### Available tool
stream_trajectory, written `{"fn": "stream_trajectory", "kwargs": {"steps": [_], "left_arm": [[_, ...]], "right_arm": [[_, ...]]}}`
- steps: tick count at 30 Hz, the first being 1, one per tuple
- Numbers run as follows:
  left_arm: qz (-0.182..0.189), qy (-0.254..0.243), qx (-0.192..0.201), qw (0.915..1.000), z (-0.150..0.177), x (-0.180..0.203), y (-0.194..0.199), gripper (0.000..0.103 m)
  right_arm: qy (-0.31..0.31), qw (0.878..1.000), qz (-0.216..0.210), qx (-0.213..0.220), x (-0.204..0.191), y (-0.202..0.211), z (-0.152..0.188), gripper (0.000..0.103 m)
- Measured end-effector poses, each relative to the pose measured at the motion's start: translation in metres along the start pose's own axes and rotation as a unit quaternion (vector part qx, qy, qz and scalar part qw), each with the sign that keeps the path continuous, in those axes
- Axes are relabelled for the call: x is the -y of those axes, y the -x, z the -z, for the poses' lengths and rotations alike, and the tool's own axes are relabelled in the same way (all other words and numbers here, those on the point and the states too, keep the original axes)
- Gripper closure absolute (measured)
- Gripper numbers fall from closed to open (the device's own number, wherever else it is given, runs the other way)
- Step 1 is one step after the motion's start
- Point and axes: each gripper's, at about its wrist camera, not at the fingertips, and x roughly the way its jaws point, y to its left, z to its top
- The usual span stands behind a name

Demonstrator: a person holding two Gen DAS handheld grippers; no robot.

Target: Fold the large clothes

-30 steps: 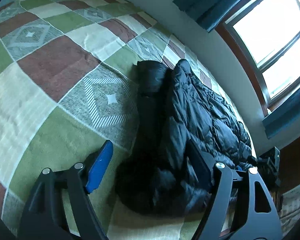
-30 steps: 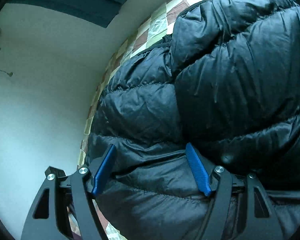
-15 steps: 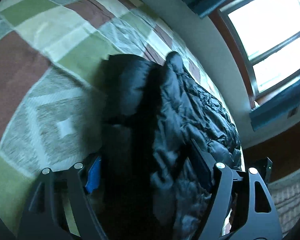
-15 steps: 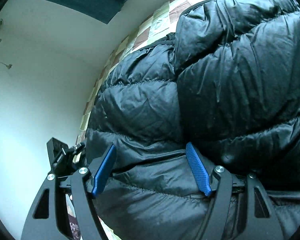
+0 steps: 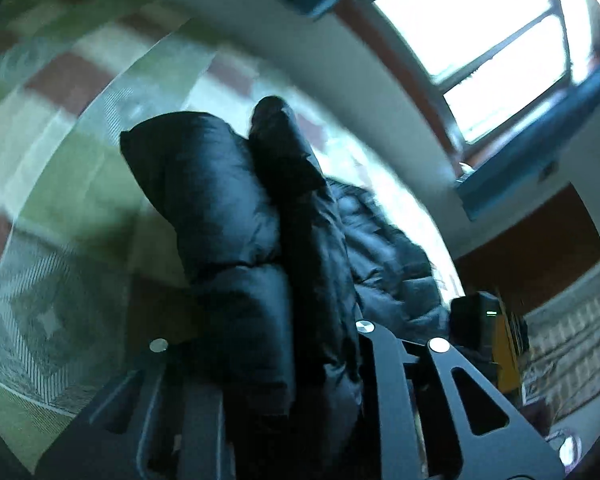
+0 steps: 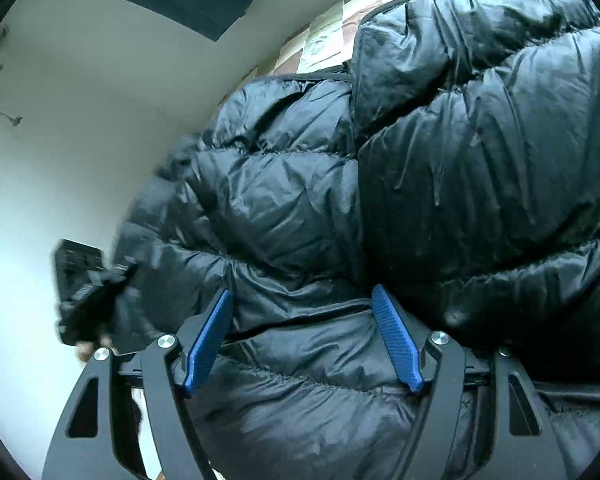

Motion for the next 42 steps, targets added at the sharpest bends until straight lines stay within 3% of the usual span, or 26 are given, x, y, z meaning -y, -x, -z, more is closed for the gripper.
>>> {"fn": "stream_trajectory", "kwargs": {"steps": [7,12,16,26,34,36,39,42], "left_arm": [[-0.002,-0.107,-0.009,0.9943,-0.009,0.096,-0.003,0.086],[-0.028,-0.19,-0.025,0.9811,0.002,0.162,-0.03,0.086],[-0.053,-0.222,-0.039,0.9729,0.012,0.196,-0.058,0.086],[-0.099,-0.262,-0.042,0.9589,0.028,0.236,-0.094,0.086],[-0.109,-0.277,-0.042,0.9538,0.037,0.255,-0.11,0.086],[-0.108,-0.277,-0.044,0.9538,0.043,0.259,-0.114,0.086],[-0.11,-0.287,-0.041,0.9508,0.053,0.265,-0.121,0.085],[-0.113,-0.297,-0.034,0.9477,0.065,0.274,-0.131,0.085]], "right_arm": [[-0.002,1.0,-0.003,0.0,0.002,-0.001,0.002,0.032],[-0.003,1.0,-0.007,-0.001,0.007,0.001,0.0,0.032],[-0.005,1.0,-0.01,-0.003,0.01,0.003,-0.005,0.032],[-0.01,0.999,-0.028,-0.014,0.027,0.027,-0.016,0.033],[0.002,1.0,0.005,0.012,0.042,0.1,-0.021,0.032],[-0.008,0.999,-0.004,0.042,0.05,0.132,-0.028,0.032],[-0.038,0.994,-0.058,0.079,0.063,0.174,-0.043,0.032],[-0.05,0.991,-0.096,0.081,0.068,0.195,-0.06,0.026]]}}
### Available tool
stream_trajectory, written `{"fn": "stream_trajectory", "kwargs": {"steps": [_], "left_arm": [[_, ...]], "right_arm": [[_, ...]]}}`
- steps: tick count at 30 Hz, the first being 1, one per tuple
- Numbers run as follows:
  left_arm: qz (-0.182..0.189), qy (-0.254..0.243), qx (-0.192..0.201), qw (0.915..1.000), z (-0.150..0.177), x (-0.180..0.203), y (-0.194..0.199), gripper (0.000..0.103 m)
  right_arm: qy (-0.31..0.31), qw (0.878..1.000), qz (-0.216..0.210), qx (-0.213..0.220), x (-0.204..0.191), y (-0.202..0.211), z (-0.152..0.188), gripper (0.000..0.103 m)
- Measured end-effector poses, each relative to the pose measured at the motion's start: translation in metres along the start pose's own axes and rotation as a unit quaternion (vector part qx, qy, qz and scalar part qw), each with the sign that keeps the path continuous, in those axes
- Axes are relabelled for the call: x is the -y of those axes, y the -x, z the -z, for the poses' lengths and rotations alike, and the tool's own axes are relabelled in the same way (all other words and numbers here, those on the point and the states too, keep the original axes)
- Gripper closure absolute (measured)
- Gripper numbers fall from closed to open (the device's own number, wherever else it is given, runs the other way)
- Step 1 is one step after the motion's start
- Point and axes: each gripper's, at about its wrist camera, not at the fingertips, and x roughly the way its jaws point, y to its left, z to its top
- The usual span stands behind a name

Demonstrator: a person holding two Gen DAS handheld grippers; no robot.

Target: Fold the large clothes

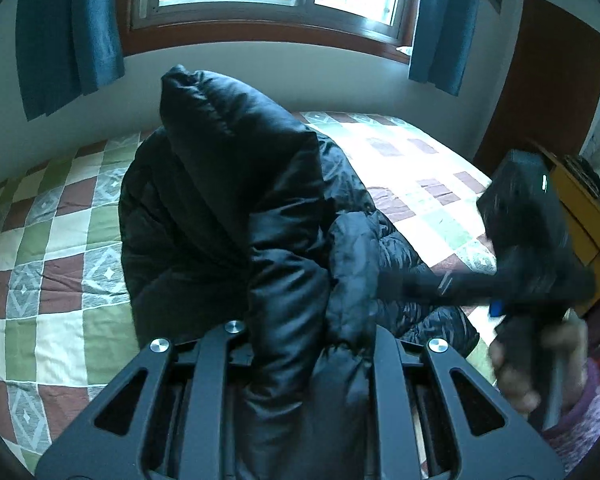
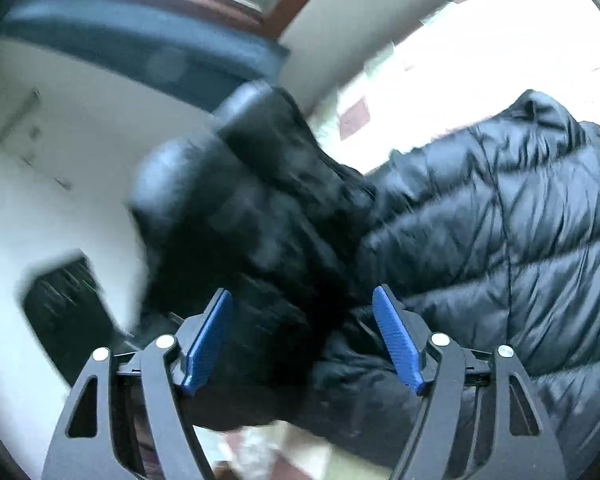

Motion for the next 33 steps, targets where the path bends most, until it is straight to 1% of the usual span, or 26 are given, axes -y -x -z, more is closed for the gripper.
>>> {"fn": "stream_trajectory", "kwargs": {"steps": [2,5,6,8,11,12,13,14,17,21,23,24,25,27,28,29,30,32,33], "left_arm": [[0.0,-0.001,0.004,1.0,0.003,0.01,-0.006,0.085],[-0.009,-0.002,0.014,0.9999,0.01,0.023,-0.015,0.084],[-0.014,-0.002,0.019,0.9997,0.012,0.027,-0.018,0.084],[-0.018,0.001,0.024,0.9995,0.014,0.032,-0.023,0.084],[-0.009,0.017,0.023,0.9995,0.017,0.035,-0.032,0.084],[-0.007,0.017,0.021,0.9996,0.017,0.037,-0.036,0.084],[-0.008,0.014,0.019,0.9997,0.018,0.04,-0.039,0.084],[-0.01,0.009,0.018,0.9997,0.019,0.042,-0.042,0.084],[-0.017,-0.009,0.016,0.9997,0.022,0.056,-0.053,0.084],[-0.027,-0.039,0.021,0.9986,0.029,0.078,-0.063,0.083],[-0.028,-0.05,0.02,0.9982,0.031,0.086,-0.066,0.083],[-0.028,-0.053,0.019,0.998,0.032,0.089,-0.068,0.083],[-0.028,-0.058,0.018,0.9978,0.032,0.092,-0.07,0.081],[-0.026,-0.071,0.018,0.997,0.034,0.099,-0.071,0.073],[-0.024,-0.08,0.019,0.9964,0.034,0.103,-0.069,0.07],[-0.018,-0.091,0.023,0.9954,0.036,0.107,-0.065,0.066],[-0.01,-0.099,0.027,0.9947,0.037,0.111,-0.061,0.059],[0.02,-0.11,0.031,0.9933,0.04,0.116,-0.048,0.054],[0.039,-0.113,0.032,0.9923,0.041,0.117,-0.038,0.054]], "right_arm": [[0.015,1.0,0.012,-0.008,-0.007,-0.001,-0.014,0.025],[0.019,0.999,0.022,-0.02,-0.02,-0.011,-0.02,0.025],[0.023,0.999,0.046,-0.007,-0.02,-0.013,-0.024,0.025],[0.018,0.999,0.046,-0.01,-0.02,-0.015,-0.028,0.025],[0.013,1.0,0.016,-0.003,-0.02,-0.01,-0.025,0.025],[0.012,1.0,0.013,-0.001,-0.016,-0.006,-0.022,0.025],[0.013,1.0,0.018,-0.001,-0.015,-0.006,-0.021,0.023],[0.016,0.999,0.032,-0.006,-0.013,-0.008,-0.021,0.023],[0.021,0.998,0.061,-0.018,-0.01,-0.012,-0.019,0.022],[0.014,0.997,0.069,-0.017,0.0,-0.019,-0.024,0.021],[0.008,0.997,0.076,-0.012,0.006,-0.015,-0.024,0.023],[0.008,0.996,0.087,-0.008,0.01,-0.013,-0.025,0.027],[0.01,0.995,0.103,-0.007,0.014,-0.013,-0.026,0.045],[0.007,0.993,0.121,-0.004,0.022,-0.01,-0.029,0.064],[0.006,0.992,0.128,-0.001,0.026,-0.008,-0.03,0.073],[0.003,0.992,0.129,0.002,0.029,-0.004,-0.03,0.075],[-0.003,0.992,0.126,0.006,0.034,-0.001,-0.03,0.08],[-0.005,0.992,0.129,0.01,0.042,0.006,-0.03,0.083],[-0.007,0.991,0.131,0.013,0.047,0.008,-0.031,0.085]]}}
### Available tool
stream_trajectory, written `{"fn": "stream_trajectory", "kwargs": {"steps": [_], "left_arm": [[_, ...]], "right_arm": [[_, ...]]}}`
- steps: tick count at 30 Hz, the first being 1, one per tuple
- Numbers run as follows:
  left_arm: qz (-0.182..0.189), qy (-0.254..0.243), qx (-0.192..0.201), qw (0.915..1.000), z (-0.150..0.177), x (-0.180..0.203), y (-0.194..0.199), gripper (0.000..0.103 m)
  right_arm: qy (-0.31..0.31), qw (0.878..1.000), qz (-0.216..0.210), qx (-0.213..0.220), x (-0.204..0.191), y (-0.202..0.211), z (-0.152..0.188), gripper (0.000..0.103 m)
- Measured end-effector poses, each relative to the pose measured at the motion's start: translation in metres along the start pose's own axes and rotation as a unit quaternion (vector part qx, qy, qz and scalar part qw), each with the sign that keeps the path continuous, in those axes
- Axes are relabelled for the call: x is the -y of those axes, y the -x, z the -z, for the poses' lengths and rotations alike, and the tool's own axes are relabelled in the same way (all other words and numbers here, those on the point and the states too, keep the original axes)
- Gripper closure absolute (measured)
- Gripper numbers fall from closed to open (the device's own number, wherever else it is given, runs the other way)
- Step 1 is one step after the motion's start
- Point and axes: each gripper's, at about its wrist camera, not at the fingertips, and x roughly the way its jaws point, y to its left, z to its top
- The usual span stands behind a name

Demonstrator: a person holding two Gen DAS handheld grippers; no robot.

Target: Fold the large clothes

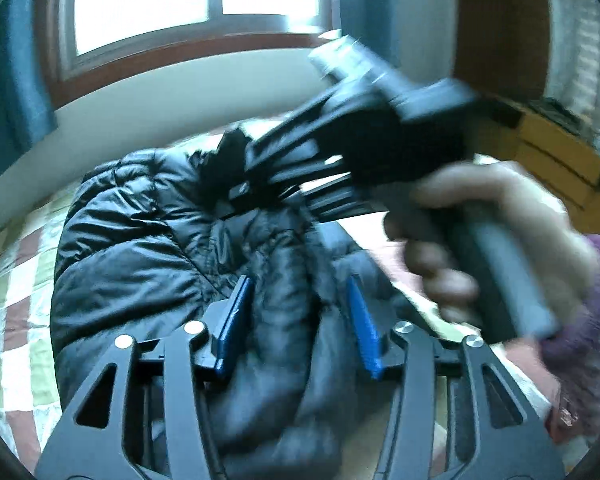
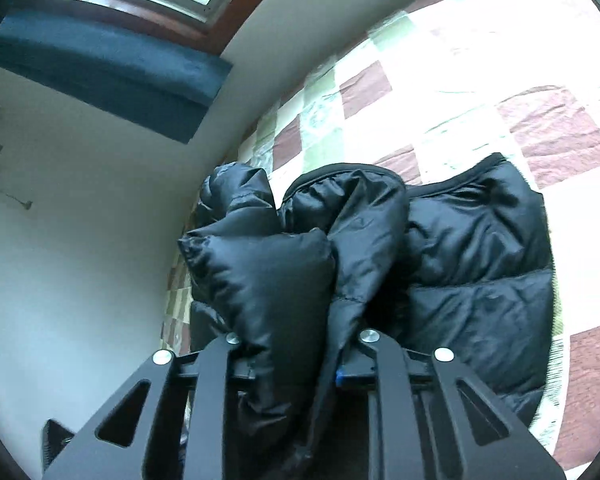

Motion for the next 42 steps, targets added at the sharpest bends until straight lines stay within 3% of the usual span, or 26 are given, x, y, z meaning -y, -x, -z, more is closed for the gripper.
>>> {"fn": "stream_trajectory", "kwargs": {"steps": [5,9,12,15,19,27,32,34,39,42], "left_arm": [[0.075,0.027,0.024,0.9965,0.002,-0.019,0.047,0.048],[0.059,0.061,0.063,0.9944,0.007,-0.069,0.071,0.041],[0.041,0.108,0.052,0.9919,0.02,-0.1,0.063,0.041],[0.058,0.159,0.016,0.9854,0.034,-0.126,0.037,0.04],[0.057,0.152,-0.006,0.9867,0.044,-0.128,0.007,0.035],[0.063,0.134,-0.028,0.9885,0.047,-0.125,-0.025,0.035],[0.056,0.124,-0.029,0.9903,0.045,-0.123,-0.024,0.035],[0.057,0.127,-0.03,0.9898,0.047,-0.123,-0.023,0.035],[0.056,0.127,-0.031,0.9899,0.046,-0.121,-0.023,0.035],[0.056,0.127,-0.031,0.9899,0.045,-0.121,-0.023,0.035]], "right_arm": [[-0.013,1.0,0.008,0.013,0.027,0.018,0.003,0.086],[-0.037,0.999,0.008,0.022,0.058,0.028,0.002,0.086],[-0.056,0.998,0.005,0.023,0.076,0.028,0.004,0.086],[-0.071,0.997,-0.002,0.025,0.091,0.027,0.006,0.086],[-0.084,0.996,-0.011,0.029,0.109,0.028,0.012,0.086],[-0.113,0.992,-0.032,0.041,0.134,0.031,0.022,0.086],[-0.111,0.993,-0.008,0.045,0.123,0.057,0.03,0.062],[-0.101,0.993,0.004,0.057,0.11,0.076,0.038,0.036],[-0.071,0.997,0.0,0.043,0.084,0.096,0.066,0.028],[-0.052,0.998,0.024,0.016,0.073,0.087,0.081,0.028]]}}
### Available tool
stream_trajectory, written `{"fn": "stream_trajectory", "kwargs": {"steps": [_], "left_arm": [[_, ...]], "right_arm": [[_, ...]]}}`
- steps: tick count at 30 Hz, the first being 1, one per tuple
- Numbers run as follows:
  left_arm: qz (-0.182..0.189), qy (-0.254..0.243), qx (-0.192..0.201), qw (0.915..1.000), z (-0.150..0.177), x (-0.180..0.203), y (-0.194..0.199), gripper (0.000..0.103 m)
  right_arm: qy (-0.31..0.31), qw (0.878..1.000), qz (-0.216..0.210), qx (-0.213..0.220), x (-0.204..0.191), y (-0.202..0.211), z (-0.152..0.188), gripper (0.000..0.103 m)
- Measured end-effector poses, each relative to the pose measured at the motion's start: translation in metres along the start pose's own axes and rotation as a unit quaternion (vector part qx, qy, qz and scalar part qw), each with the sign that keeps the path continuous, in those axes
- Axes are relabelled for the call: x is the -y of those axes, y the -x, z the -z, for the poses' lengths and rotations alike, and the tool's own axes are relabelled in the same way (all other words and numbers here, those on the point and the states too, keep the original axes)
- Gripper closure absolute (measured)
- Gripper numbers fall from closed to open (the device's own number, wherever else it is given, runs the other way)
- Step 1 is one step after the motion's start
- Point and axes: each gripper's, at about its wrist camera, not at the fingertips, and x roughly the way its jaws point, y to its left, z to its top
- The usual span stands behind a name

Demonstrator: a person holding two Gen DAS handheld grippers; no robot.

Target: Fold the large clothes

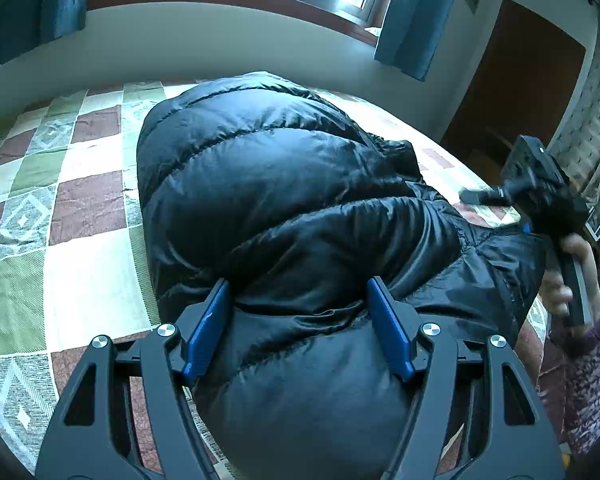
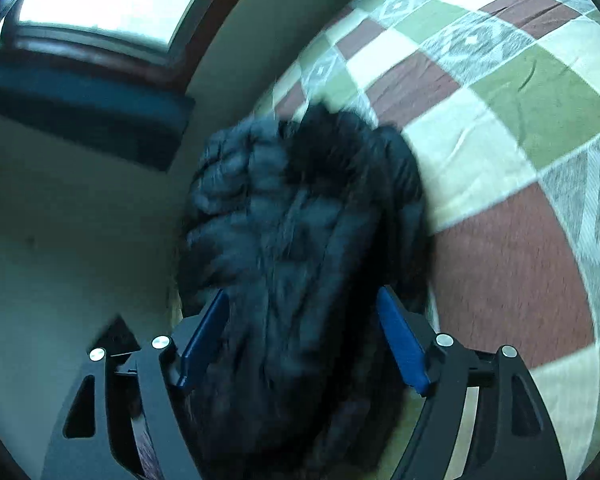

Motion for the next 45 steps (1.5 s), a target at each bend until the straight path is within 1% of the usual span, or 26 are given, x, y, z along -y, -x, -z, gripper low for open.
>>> {"fn": "stream_trajectory", "kwargs": {"steps": [2,3,7,9,17,20,35,45], "left_arm": [[-0.001,-0.001,0.0,1.0,0.0,0.001,0.0,0.035],[0.0,0.0,0.0,1.0,0.001,0.0,0.0,0.035],[-0.002,-0.002,-0.003,1.0,0.002,0.0,-0.003,0.035],[-0.003,-0.004,-0.006,1.0,0.003,0.0,-0.005,0.035],[-0.001,0.002,-0.008,1.0,0.006,-0.003,-0.012,0.035],[-0.001,0.003,-0.007,1.0,0.008,-0.005,-0.012,0.035],[-0.001,0.004,-0.005,1.0,0.009,-0.009,-0.012,0.035],[-0.003,0.006,-0.009,0.9999,0.008,-0.009,-0.012,0.035]], "right_arm": [[0.015,0.999,0.043,-0.016,0.002,-0.011,0.007,0.028],[0.016,0.998,0.049,-0.02,0.005,-0.015,0.01,0.028],[-0.02,0.999,0.025,-0.027,0.03,-0.031,0.013,0.027],[-0.018,1.0,0.017,-0.018,0.035,-0.033,0.015,0.027],[-0.01,1.0,0.022,-0.006,0.036,-0.028,0.02,0.027],[-0.008,1.0,0.023,-0.002,0.043,-0.023,0.026,0.027],[-0.01,1.0,0.027,0.006,0.036,-0.022,0.032,0.026],[-0.007,1.0,0.026,0.002,0.039,-0.023,0.029,0.026]]}}
